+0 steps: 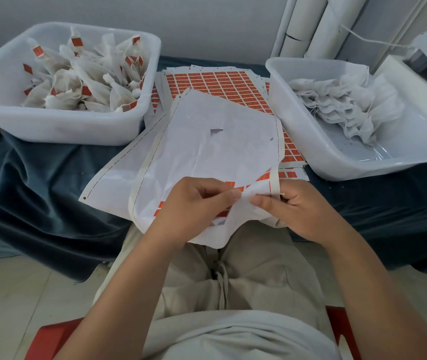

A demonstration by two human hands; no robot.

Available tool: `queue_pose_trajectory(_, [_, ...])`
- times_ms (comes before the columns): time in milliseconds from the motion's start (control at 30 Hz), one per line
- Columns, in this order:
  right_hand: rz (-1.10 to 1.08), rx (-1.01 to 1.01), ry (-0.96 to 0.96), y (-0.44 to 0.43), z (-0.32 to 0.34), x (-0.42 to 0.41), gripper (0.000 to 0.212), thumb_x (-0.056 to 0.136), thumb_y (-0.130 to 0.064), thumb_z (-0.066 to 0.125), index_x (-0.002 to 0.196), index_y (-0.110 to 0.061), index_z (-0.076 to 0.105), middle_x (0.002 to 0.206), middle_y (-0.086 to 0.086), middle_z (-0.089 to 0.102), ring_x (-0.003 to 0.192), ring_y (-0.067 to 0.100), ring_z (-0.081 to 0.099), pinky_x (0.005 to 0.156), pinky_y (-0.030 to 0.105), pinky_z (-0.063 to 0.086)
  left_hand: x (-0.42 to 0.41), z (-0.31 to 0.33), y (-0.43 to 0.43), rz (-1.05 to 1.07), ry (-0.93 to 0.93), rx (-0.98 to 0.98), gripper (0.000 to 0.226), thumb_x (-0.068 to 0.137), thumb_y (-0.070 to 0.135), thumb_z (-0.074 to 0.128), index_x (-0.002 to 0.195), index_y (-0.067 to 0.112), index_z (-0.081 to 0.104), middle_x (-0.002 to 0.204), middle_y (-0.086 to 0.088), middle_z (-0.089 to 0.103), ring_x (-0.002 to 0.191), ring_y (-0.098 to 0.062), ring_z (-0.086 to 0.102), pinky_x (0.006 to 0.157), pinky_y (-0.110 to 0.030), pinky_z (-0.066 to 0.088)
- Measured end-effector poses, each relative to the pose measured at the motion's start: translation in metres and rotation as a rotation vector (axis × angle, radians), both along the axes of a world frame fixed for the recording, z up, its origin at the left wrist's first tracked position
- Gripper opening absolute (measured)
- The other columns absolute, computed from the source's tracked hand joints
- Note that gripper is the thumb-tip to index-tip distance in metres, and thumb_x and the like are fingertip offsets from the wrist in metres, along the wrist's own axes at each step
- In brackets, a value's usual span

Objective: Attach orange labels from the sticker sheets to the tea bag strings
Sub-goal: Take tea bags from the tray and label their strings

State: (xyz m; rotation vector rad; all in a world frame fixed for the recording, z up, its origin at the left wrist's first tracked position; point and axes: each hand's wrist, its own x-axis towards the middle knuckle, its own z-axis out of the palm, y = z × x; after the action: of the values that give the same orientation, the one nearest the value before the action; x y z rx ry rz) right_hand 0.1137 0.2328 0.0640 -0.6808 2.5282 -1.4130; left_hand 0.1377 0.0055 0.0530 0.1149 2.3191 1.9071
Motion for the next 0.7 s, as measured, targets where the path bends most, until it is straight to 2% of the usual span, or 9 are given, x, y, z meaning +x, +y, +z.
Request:
queue_pose_trajectory(133, [0.015,-0.02,-0.016,-0.0023,0.005,0.0033,0.024,0.094,-0.043,0.066,0.109,-0.06,0.072,0.114,-0.029,0.074,0.109,-0.002,0.069,0.086,0.012,0.052,0.0002,0.0013,-0.0014,0.01,-0.16,0.024,0.014,0.093,0.04,0.075,0.09,0.031,0.085,0.09,0.006,0.08,0.087,-0.019,0.076,0.082,-0.037,0.056])
queue_pose_trajectory(200, [0.004,-0.023,-0.029,-0.001,0.0066,0.0041,0.024,0.093,-0.043,0.066,0.109,-0.06,0.073,0.114,-0.027,0.075,0.108,0.001,0.07,0.084,0.014,0.055,0.0,0.0018,-0.0025,0.022,-0.197,0.028,0.014,0.091,0.042,0.076,0.089,0.032,0.085,0.092,0.01,0.08,0.086,-0.015,0.077,0.077,-0.032,0.055])
queue_pose_trajectory(333, [-0.007,-0.02,-0.044,0.0017,0.0055,0.0031,0.022,0.09,-0.051,0.067,0.108,-0.062,0.073,0.113,-0.023,0.076,0.103,0.013,0.073,0.082,0.036,0.064,-0.0021,0.0011,0.0001,0.149,-0.106,-0.092,0.023,0.096,0.037,0.07,0.077,0.031,0.081,0.079,0.016,0.077,0.071,-0.003,0.072,0.061,-0.019,0.05])
queue_pose_trajectory(400, [-0.015,-0.036,-0.041,0.004,0.0051,0.0012,0.021,0.088,-0.054,0.068,0.107,-0.063,0.073,0.112,-0.023,0.076,0.1,0.019,0.073,0.079,0.043,0.064,-0.0033,0.0011,0.0005,0.214,-0.027,-0.13,0.025,0.098,0.041,0.066,0.08,0.032,0.08,0.08,0.019,0.076,0.074,-0.002,0.072,0.059,-0.017,0.05])
queue_pose_trajectory(467, [-0.037,-0.057,-0.037,0.0062,0.0058,0.0007,0.023,0.086,-0.057,0.068,0.107,-0.064,0.073,0.114,-0.024,0.076,0.104,0.016,0.073,0.08,0.039,0.064,-0.0023,0.0029,-0.0001,0.173,0.02,-0.119,0.027,0.093,0.057,0.067,0.083,0.036,0.081,0.083,0.019,0.077,0.077,-0.006,0.073,0.061,-0.023,0.054])
queue_pose_trajectory(533, [-0.03,-0.061,-0.022,0.0052,0.0071,0.0019,0.025,0.089,-0.058,0.068,0.112,-0.066,0.07,0.121,-0.03,0.072,0.113,0.0,0.069,0.09,0.024,0.06,0.0007,0.0046,0.0016,0.103,0.049,-0.114,0.029,0.082,0.067,0.073,0.082,0.039,0.081,0.082,0.019,0.076,0.076,-0.005,0.072,0.058,-0.017,0.051])
queue_pose_trajectory(567, [-0.021,-0.053,-0.016,0.0037,0.0071,0.0024,0.024,0.091,-0.059,0.068,0.115,-0.065,0.069,0.122,-0.031,0.071,0.115,-0.002,0.068,0.092,0.021,0.058,0.0016,0.0039,0.0029,0.089,0.055,-0.112,0.029,0.08,0.066,0.077,0.081,0.037,0.08,0.08,0.019,0.076,0.075,-0.003,0.071,0.056,-0.013,0.048])
queue_pose_trajectory(633, [-0.018,-0.034,-0.018,0.001,0.0055,0.0032,0.025,0.091,-0.059,0.069,0.116,-0.063,0.07,0.119,-0.029,0.073,0.11,0.005,0.071,0.089,0.028,0.061,0.0014,0.0026,0.0042,0.084,0.034,-0.132,0.023,0.081,0.059,0.08,0.079,0.036,0.08,0.079,0.02,0.074,0.075,-0.001,0.07,0.058,-0.01,0.048])
queue_pose_trajectory(700, [-0.015,-0.013,-0.016,0.0002,0.003,0.0028,0.026,0.092,-0.055,0.069,0.118,-0.057,0.072,0.116,-0.023,0.075,0.103,0.017,0.074,0.083,0.038,0.063,-0.0002,0.0031,0.0018,0.072,-0.034,-0.117,0.018,0.084,0.055,0.079,0.08,0.037,0.082,0.083,0.019,0.076,0.078,-0.003,0.071,0.063,-0.014,0.049])
